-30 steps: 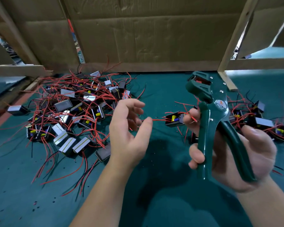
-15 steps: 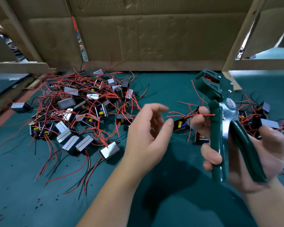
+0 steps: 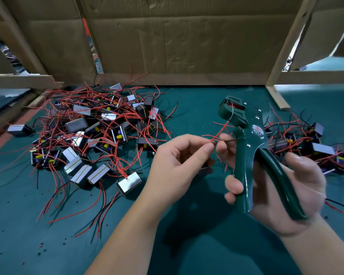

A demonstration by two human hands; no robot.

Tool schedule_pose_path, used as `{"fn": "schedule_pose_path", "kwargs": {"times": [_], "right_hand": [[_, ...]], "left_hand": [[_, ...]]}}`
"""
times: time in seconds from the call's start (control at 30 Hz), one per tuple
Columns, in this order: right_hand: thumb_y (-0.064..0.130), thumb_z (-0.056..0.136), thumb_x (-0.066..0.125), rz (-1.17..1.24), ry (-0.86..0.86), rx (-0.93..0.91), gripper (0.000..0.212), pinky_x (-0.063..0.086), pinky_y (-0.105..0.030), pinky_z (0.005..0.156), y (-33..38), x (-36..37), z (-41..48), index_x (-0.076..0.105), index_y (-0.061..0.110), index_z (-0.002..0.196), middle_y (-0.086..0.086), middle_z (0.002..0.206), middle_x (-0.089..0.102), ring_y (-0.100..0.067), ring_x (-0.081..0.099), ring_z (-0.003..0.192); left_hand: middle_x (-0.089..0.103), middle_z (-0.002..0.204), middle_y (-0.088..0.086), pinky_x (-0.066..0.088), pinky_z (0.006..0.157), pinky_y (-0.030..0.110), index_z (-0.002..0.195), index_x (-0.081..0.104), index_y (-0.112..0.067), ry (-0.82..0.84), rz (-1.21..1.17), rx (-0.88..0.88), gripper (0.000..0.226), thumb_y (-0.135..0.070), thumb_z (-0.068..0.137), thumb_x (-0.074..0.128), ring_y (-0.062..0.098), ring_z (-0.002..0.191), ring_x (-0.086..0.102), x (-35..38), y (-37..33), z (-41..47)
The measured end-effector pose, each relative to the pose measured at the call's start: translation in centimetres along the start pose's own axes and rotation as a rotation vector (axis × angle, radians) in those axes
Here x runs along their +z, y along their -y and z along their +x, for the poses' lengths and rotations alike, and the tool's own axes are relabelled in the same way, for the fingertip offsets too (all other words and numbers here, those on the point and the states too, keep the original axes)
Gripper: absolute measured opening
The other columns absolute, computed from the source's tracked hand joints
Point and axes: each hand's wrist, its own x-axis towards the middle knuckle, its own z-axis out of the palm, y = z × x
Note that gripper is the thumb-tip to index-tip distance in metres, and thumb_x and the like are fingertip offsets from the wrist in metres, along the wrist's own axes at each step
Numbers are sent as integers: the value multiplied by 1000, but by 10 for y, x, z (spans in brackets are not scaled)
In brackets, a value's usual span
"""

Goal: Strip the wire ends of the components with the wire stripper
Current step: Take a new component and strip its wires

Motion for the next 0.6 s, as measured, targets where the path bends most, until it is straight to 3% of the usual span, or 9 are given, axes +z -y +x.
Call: {"fn": "schedule_pose_path", "kwargs": {"times": [0.13,0.33,0.5,0.6], "right_hand": [[15,90,54,-10,-39,39,69,38,-60,94,0,1,1,20,-7,146,-26,140,39,-48,51,97],[15,88,58,-154,-59,6,72,40,-59,93,-3,2,1,22,-6,147,-25,140,41,-49,55,98],[25,66,80,-353,-171,-13,77,52,-56,77,-4,-6,-2,51,-2,131,-21,113,64,-44,64,81],[25,61,82,-362,-178,33,75,53,-56,74,-8,-5,-2,56,-1,126,-20,102,65,-45,64,77]], "left_hand": [[68,66,-2,50,56,19,78,68,-16,-98,-47,-39,16,-11,91,61,10,60,62,-3,2,3],[65,67,-1,45,59,20,78,76,-22,-99,-63,-49,10,-30,77,71,13,63,53,-8,0,5],[66,59,0,48,53,17,70,76,-19,-180,-163,-106,9,-26,66,71,9,55,61,-9,-4,7],[62,55,-3,45,48,18,68,76,-20,-238,-160,-109,10,-28,64,71,7,51,56,-12,-4,8]]}}
